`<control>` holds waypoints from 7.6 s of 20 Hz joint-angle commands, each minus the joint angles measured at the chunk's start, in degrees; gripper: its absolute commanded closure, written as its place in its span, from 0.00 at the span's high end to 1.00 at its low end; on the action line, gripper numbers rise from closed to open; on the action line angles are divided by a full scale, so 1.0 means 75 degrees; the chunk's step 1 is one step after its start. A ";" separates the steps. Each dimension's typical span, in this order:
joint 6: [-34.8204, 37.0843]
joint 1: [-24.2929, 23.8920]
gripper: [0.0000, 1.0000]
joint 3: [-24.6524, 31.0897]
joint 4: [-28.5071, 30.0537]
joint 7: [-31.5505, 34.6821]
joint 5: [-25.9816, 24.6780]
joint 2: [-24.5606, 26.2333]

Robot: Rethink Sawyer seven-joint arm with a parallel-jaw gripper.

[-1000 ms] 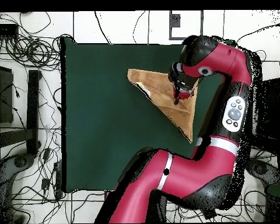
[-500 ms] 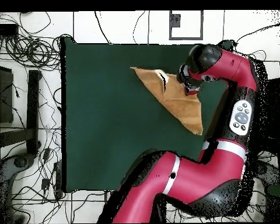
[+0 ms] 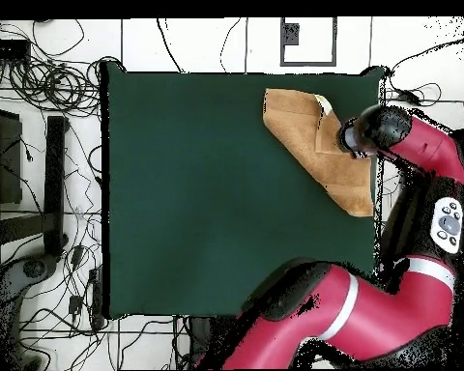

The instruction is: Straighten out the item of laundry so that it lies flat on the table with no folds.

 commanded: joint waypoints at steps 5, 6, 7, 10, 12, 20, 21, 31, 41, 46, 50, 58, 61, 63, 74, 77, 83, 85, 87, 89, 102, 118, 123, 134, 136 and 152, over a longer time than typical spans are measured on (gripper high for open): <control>-0.2469 -0.0429 0.00 0.1544 0.2968 -0.2251 -0.0589 -0.0035; -0.2593 -0.0433 0.00 0.1577 0.3022 -0.2222 -0.0656 -0.0035; -0.2744 -0.0436 0.00 0.1583 0.3095 -0.2124 -0.0735 -0.0058; -0.2873 -0.0498 0.00 0.1690 0.3187 -0.2066 -0.0851 -0.0077; -0.2906 -0.0515 0.00 0.1730 0.3230 -0.2060 -0.0907 -0.0084; -0.3117 -0.0541 0.00 0.1821 0.3281 -0.1905 -0.1246 -0.0106; -0.3003 -0.0523 0.00 0.1830 0.3267 -0.1865 -0.1250 -0.0127; -0.4552 -0.0019 0.00 0.1443 0.3272 -0.1168 -0.2268 -0.0074; -0.4759 0.0447 0.00 0.0991 0.3149 -0.0443 -0.2788 -0.0022; -0.4837 0.0489 0.00 0.0971 0.3130 -0.0226 -0.2804 -0.0024; -0.4728 0.0371 0.00 0.1105 0.3198 -0.0253 -0.2705 -0.0032; -0.4706 0.0447 0.00 0.1004 0.3206 -0.0077 -0.2664 -0.0028; -0.4804 0.0500 0.00 0.0933 0.3191 -0.0017 -0.2704 -0.0017; -0.5064 0.0540 0.00 0.0898 0.3179 -0.0218 -0.2932 -0.0031; -0.4825 0.0565 0.00 0.0920 0.3149 -0.0469 -0.2921 -0.0070; -0.4792 0.0609 0.00 0.0874 0.3127 -0.0488 -0.2946 -0.0071; -0.4803 0.0618 0.00 0.0868 0.3119 -0.0508 -0.2947 -0.0062; -0.4790 0.0618 0.00 0.0868 0.3119 -0.0512 -0.2935 -0.0063; -0.4775 0.0623 0.00 0.0865 0.3120 -0.0524 -0.2929 -0.0071; -0.4684 0.0629 0.00 0.0866 0.3115 -0.0552 -0.2905 -0.0099; -0.4478 0.0737 0.00 0.0756 0.3087 -0.0465 -0.2820 -0.0147; -0.4079 0.0888 1.00 0.0614 0.3266 -0.0250 -0.2573 -0.0382; -0.4047 0.0851 1.00 0.0661 0.3273 -0.0271 -0.2531 -0.0386; -0.4105 0.0935 1.00 0.0536 0.3331 -0.0038 -0.2481 -0.0484; -0.3730 0.1040 1.00 0.0436 0.3341 -0.0052 -0.2421 -0.0652; -0.2368 0.1486 1.00 0.0122 0.3430 0.0178 -0.1994 -0.1203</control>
